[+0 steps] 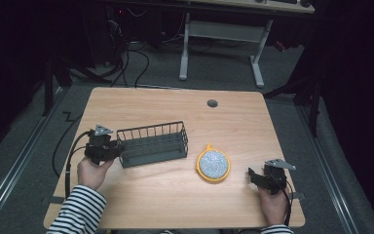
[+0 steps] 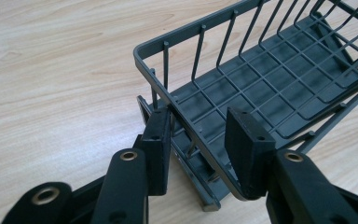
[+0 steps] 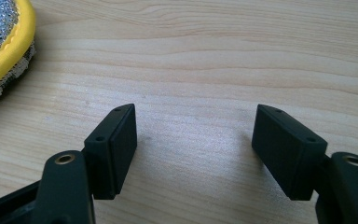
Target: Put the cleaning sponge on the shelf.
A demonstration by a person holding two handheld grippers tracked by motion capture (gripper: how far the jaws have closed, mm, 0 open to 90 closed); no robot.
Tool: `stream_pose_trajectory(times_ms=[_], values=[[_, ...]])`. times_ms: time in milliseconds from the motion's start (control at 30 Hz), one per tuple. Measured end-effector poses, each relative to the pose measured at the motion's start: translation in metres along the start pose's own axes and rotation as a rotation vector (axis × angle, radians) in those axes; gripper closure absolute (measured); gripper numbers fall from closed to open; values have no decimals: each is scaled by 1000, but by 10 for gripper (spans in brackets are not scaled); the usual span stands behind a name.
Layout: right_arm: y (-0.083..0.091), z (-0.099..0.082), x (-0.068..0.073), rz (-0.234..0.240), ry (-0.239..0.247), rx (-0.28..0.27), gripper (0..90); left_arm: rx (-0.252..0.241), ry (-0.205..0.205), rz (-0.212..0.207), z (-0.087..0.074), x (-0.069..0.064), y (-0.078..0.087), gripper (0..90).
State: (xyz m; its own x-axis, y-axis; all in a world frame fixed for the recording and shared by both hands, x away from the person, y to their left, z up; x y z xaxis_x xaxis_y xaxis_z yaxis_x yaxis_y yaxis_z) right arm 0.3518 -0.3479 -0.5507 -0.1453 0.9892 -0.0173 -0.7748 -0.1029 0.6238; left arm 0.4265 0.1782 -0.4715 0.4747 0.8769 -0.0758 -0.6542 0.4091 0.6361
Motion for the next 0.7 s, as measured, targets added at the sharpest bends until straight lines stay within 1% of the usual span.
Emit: stream_pose_trajectory(times_ms=[67, 100, 133, 167, 200, 233, 267, 300, 333, 367, 533, 700], values=[[0, 0, 0, 0, 0, -1, 310, -1, 3, -4, -2, -3, 2, 614], [0, 0, 0, 0, 0, 0, 310, -2, 7, -5, -4, -6, 4, 614], [0, 0, 0, 0, 0, 0, 310, -2, 7, -5, -4, -6, 4, 612], [0, 0, 0, 0, 0, 0, 310, -4, 8, -12, -7, -10, 7, 609], [0, 0, 0, 0, 0, 0, 310, -4, 8, -12, -7, -10, 7, 606], [0, 0, 0, 0, 0, -1, 310, -9, 14, -19, -10, -15, 9, 605], [0, 0, 0, 0, 0, -1, 310, -9, 14, -19, -10, -15, 9, 604], [0, 0, 0, 0, 0, 2, 310, -14, 14, -25, -12, -18, 10, 603], [0, 0, 0, 0, 0, 2, 310, -14, 14, -25, -12, -18, 10, 603], [0, 0, 0, 0, -1, 2, 310, -18, 18, -27, -14, -21, 12, 603], [0, 0, 0, 0, -1, 2, 310, -24, 19, -26, -16, -23, 13, 593], [0, 0, 0, 0, -1, 2, 310, -26, 19, -37, -17, -23, 15, 581]])
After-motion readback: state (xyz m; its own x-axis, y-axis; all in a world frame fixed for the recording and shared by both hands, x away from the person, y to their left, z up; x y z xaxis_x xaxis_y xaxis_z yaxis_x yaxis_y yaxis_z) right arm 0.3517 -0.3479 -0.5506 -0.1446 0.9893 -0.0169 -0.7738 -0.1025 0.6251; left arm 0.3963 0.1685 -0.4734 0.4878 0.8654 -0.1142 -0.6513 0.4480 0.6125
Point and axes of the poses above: each handheld gripper's, and its own axes: y roughly backward along the jaws, z roughly out of its top, x roughly to its left, the point moved 3 cm from there along -y, roughly forward along the jaws, and after that the axes turned 5 degrees about -x, right-handed, at the moved point
